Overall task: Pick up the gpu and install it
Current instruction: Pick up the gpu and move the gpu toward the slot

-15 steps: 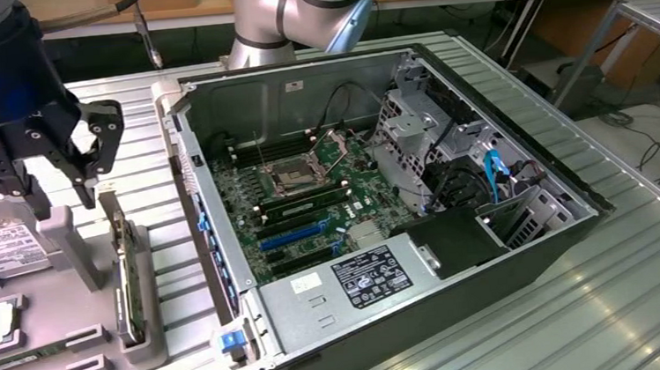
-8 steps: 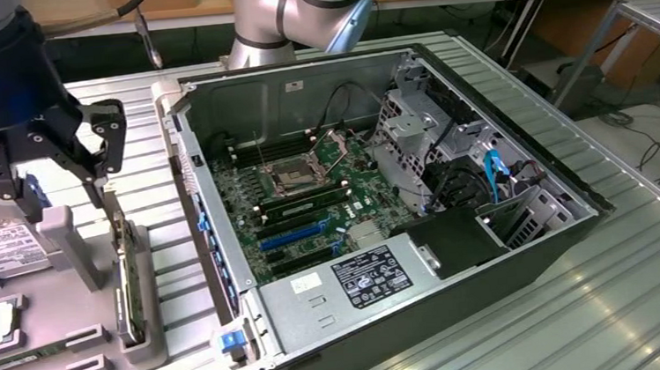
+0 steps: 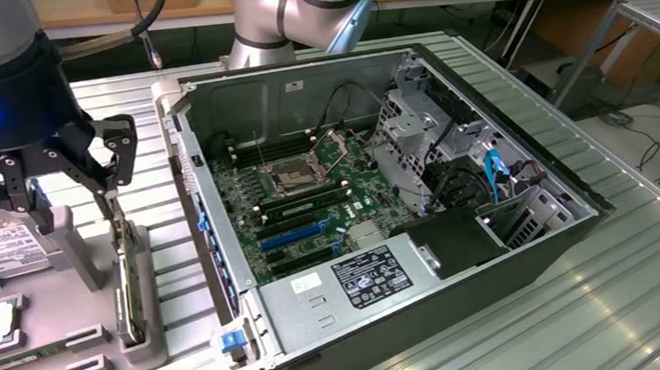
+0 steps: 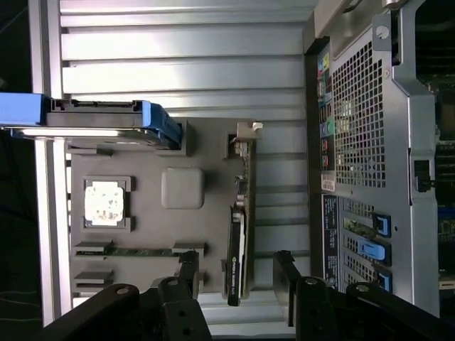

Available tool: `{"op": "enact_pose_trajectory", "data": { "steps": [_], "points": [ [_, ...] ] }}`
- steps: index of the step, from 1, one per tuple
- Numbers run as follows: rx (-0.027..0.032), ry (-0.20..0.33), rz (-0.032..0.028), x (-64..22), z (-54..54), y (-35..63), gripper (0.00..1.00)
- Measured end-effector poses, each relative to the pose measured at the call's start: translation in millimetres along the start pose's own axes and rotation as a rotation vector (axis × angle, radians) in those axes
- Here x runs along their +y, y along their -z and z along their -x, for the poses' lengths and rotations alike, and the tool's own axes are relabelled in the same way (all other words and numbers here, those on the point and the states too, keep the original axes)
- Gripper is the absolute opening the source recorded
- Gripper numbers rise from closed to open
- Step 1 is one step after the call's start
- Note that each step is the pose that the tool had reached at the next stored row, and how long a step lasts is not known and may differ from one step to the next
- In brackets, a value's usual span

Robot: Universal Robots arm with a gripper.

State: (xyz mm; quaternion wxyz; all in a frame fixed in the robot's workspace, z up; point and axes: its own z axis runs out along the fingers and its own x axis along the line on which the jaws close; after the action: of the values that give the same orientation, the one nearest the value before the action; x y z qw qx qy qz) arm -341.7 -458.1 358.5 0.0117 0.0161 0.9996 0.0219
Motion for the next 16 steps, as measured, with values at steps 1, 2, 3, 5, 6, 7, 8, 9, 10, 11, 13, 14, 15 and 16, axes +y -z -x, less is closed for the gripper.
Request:
{"op": "enact_pose_trajectory", "data": {
  "steps": [1,2,3,5,6,7,8,9,10,11,13,14,15,16],
  "points": [
    [-0.0002,0.0,0.0002,-2.3,0.1,-2.0,0.54],
    [-0.0003,0.0,0.0003,-3.6,0.1,-3.3,0.54],
    [-0.0003,0.0,0.0002,-4.5,0.1,-4.4,0.54],
    [-0.0003,-0.001,0.0002,-7.6,0.1,-8.8,0.54],
    [-0.0003,-0.001,0.0001,-8.8,0.1,-11.3,0.54],
    [-0.0003,-0.001,0.0001,-10.0,0.0,-14.4,0.54],
    [-0.0002,-0.001,0.0,-10.6,0.0,-15.8,0.54],
    [-0.0003,-0.001,0.0001,-11.5,0.0,-18.0,0.54],
    [-0.0003,-0.002,0.0001,-12.2,0.0,-19.6,0.54],
    [-0.0003,-0.002,0.0001,-13.3,-0.1,-21.5,0.54],
    [-0.0002,-0.002,0.0,-15.4,0.1,-24.7,0.54],
    [-0.0003,-0.002,0.0001,-17.1,0.8,-27.3,0.54],
    [-0.0003,-0.002,0.0002,-18.0,1.2,-28.7,0.54],
    [-0.0002,-0.002,0.0002,-19.4,2.2,-31.2,0.54]
  ]
}}
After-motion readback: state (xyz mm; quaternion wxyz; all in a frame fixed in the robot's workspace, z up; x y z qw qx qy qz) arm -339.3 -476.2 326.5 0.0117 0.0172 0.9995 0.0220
